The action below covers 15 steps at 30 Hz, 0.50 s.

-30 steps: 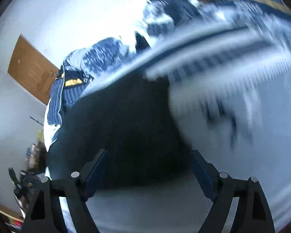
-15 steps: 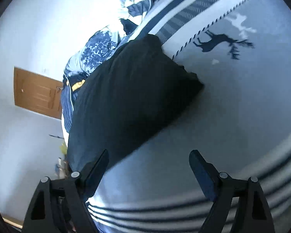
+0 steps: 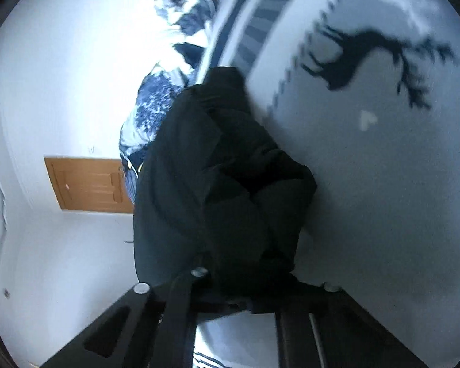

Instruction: Fold large clothes

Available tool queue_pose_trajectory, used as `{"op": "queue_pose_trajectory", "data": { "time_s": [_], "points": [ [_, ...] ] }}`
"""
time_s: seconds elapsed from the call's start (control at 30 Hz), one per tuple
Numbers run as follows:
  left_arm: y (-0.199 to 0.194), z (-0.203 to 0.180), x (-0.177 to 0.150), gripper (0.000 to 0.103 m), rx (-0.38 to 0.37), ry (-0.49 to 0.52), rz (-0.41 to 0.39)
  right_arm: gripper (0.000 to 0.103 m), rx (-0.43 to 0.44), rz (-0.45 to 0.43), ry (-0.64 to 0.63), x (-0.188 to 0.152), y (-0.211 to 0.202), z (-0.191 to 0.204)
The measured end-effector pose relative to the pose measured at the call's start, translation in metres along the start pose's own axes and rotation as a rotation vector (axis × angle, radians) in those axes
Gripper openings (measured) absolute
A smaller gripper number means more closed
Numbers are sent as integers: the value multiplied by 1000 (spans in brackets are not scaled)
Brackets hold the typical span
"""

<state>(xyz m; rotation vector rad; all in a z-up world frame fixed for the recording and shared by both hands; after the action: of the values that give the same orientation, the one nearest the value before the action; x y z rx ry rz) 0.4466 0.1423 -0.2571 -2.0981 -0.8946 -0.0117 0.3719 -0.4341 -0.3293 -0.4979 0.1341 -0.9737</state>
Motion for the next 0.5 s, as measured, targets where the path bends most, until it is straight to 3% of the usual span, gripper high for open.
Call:
{"op": "queue_pose_trajectory", "data": {
  "time_s": [0.17,0.3,0.4,0.5],
  "points": [
    [-50,24,-44,3,48,34,45,5,-13,-9,-48,-50,-61,2],
    [-77,56,-90,3,141,63,85,5,-58,0,-96,-101,-110,-13],
    [-78,72,-106,4,190,73,106,5,-92,32,-78,-128,-124,-36],
    [-79,78,-107,9,189,40,114,5,-135,35,-75,-135,-126,-51]
  ]
}}
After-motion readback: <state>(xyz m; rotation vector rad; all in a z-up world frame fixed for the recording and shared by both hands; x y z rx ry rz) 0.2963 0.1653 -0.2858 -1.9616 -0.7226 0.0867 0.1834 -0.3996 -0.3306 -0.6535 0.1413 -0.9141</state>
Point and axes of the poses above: each gripper's, at about its wrist camera, not at the fingertips, and y roughly the way its jaws point, z to its left, x to its top, the point moved 4 cm from there along y, roughly the way its jaws point
